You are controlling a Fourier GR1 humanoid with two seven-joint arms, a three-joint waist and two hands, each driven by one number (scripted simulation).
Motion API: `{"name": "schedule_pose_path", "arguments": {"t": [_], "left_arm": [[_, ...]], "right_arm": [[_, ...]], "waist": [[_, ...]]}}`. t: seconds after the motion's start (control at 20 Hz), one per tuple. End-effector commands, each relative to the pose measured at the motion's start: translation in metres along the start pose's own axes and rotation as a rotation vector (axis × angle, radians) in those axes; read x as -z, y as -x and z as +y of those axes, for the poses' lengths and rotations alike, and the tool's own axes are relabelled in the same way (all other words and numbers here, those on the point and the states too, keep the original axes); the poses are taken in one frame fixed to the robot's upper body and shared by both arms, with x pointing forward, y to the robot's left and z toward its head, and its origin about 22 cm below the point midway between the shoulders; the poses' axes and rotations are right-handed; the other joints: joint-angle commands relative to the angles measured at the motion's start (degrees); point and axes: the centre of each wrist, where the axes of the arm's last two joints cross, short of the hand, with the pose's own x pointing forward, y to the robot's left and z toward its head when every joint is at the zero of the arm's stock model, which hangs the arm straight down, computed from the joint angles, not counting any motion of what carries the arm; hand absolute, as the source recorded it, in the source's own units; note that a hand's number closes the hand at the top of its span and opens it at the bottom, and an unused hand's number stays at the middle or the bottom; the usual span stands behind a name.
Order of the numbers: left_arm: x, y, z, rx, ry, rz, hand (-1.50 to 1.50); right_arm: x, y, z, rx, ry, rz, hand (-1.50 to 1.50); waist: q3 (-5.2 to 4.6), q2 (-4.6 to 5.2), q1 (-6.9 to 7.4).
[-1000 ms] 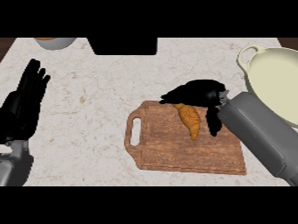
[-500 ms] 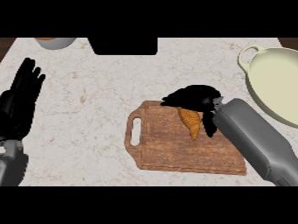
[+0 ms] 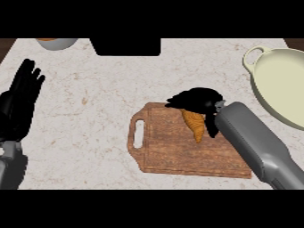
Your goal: Pick the croissant from the cutting board and place it in the pot
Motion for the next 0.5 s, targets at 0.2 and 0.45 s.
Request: {"name": "schedule_pose_path", "arguments": {"t": [0.2, 0.45], "left_arm": [[-0.006, 0.009, -0.010, -0.011, -0.005, -0.014, 0.00], [-0.001, 0.011, -0.017, 0.005, -0.004, -0.012, 0.00]], "right_arm": [[0.001, 0.010, 0.013, -0.093, -0.058, -0.057, 1.50], [0.016, 0.016, 0.018, -0.117, -0.025, -0.110, 1.50]], "waist": [[0.00, -0.02, 0.18], [0.01, 0.19, 0.50]]}}
